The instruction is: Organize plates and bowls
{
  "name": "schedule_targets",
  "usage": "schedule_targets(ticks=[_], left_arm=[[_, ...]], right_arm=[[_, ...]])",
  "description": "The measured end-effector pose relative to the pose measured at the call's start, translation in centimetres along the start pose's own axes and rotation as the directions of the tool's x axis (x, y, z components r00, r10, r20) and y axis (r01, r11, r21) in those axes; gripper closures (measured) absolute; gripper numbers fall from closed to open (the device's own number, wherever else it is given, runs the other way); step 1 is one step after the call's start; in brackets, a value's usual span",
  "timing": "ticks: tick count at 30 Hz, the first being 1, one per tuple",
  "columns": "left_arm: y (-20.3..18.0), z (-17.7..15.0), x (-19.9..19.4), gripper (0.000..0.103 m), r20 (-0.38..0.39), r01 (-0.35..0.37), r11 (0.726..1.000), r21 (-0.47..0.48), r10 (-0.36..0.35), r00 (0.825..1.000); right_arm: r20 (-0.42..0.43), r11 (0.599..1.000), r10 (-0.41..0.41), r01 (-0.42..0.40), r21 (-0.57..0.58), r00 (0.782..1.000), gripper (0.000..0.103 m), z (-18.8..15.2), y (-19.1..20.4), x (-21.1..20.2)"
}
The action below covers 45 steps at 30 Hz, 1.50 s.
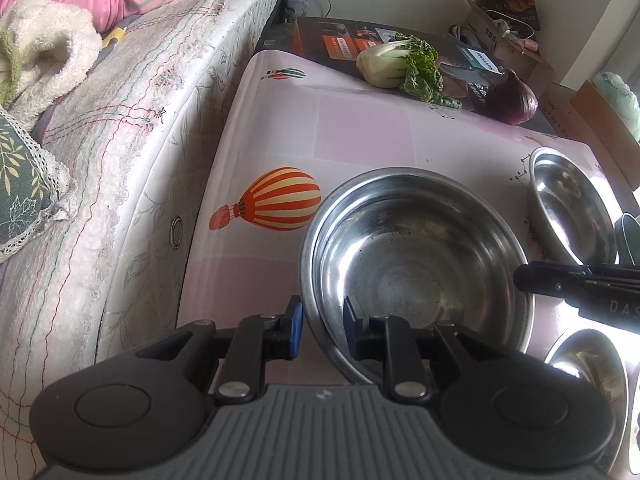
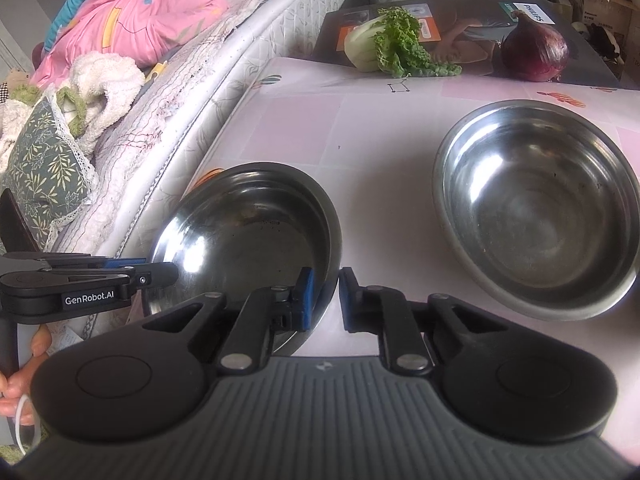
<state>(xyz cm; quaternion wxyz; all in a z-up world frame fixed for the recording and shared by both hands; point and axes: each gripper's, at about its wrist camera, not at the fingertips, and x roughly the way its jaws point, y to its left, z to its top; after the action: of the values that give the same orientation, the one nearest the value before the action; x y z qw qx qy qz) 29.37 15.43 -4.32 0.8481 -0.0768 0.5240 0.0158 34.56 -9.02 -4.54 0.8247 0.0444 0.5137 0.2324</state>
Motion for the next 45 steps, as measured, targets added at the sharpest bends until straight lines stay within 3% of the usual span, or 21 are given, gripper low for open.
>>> schedule_targets(ticks=[12,19,45], left_arm=[[1.0,0.6,1.1,0.081,-0.026,0.009,1.0,0.003,-0.009,1.0],[1.8,0.3,1.3,0.086,-0.05,0.078,0.996,-0.049,-0.08,0.996],[2.9,0.1,1.8,0.088,-0.078,0.11,0.991,-0.07,-0.116,0.99]], right_arm=[[0.0,1.0,0.01,-0.01,0.021,1.0,0.092,0.5,-0.2,0.5],[0.004,0.998,0.027,-0.027,0.054,1.0,0.092,0.7,-0.9,0.8],[-0.041,0.993,0.064,-0.06,0.107,0.997,0.095,1.0,-1.3,2.2]])
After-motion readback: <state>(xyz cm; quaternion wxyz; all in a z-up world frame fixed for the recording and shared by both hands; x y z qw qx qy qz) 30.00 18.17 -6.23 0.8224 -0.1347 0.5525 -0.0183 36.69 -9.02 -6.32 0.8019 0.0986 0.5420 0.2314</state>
